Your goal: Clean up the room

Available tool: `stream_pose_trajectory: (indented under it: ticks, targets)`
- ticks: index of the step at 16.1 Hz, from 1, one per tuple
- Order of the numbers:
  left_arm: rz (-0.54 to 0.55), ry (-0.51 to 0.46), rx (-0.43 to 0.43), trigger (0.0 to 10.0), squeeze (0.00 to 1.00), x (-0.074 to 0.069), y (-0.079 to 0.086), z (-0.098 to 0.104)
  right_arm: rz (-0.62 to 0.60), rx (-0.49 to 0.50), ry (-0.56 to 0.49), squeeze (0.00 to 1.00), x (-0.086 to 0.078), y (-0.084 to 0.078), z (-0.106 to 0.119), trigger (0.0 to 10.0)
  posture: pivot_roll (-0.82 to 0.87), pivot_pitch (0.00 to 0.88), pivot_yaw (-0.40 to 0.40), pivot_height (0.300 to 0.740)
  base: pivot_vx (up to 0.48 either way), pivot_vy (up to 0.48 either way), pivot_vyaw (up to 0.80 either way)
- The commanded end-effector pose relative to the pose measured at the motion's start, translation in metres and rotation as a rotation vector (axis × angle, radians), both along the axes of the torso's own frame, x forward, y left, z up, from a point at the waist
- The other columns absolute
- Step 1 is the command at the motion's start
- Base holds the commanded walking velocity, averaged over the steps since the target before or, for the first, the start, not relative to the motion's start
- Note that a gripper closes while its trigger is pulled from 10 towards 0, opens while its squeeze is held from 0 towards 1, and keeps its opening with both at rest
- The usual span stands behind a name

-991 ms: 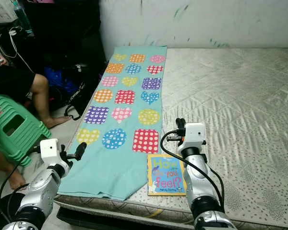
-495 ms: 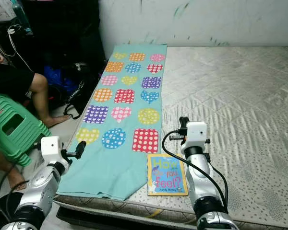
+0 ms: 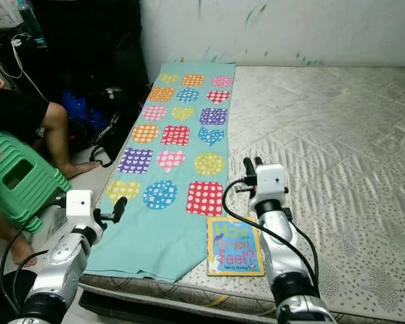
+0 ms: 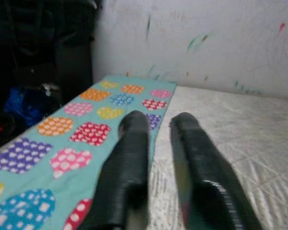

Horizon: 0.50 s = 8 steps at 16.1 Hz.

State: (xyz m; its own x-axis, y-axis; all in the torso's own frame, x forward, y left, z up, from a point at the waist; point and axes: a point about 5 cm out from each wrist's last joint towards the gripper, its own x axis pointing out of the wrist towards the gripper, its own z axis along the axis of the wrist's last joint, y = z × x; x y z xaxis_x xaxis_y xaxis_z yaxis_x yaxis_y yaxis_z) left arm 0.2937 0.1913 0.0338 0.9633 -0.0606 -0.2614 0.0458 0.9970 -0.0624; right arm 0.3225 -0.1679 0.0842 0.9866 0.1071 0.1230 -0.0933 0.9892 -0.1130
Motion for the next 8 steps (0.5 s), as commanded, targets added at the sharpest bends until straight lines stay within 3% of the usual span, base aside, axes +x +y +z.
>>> stream_pose_trajectory:
  ticks: [1, 8]
  targets:
    - [0.008, -0.002, 0.018, 10.0, 0.0, -0.0001, 0.0021, 0.0021, 0.004, -0.01, 0.033, 1.0, -0.0025, 0.0023, -0.0062, 10.0, -0.08, 0.0, 0.076, 0.74, 0.0, 0.0, 0.0]
    - [0.008, 0.009, 0.013, 10.0, 0.0, 0.0, -0.0008, 0.0004, -0.037, 0.006, 0.065, 1.0, -0.0046, -0.0038, -0.0123, 10.0, -0.09, 0.0, 0.068, 0.74, 0.0, 0.0, 0.0]
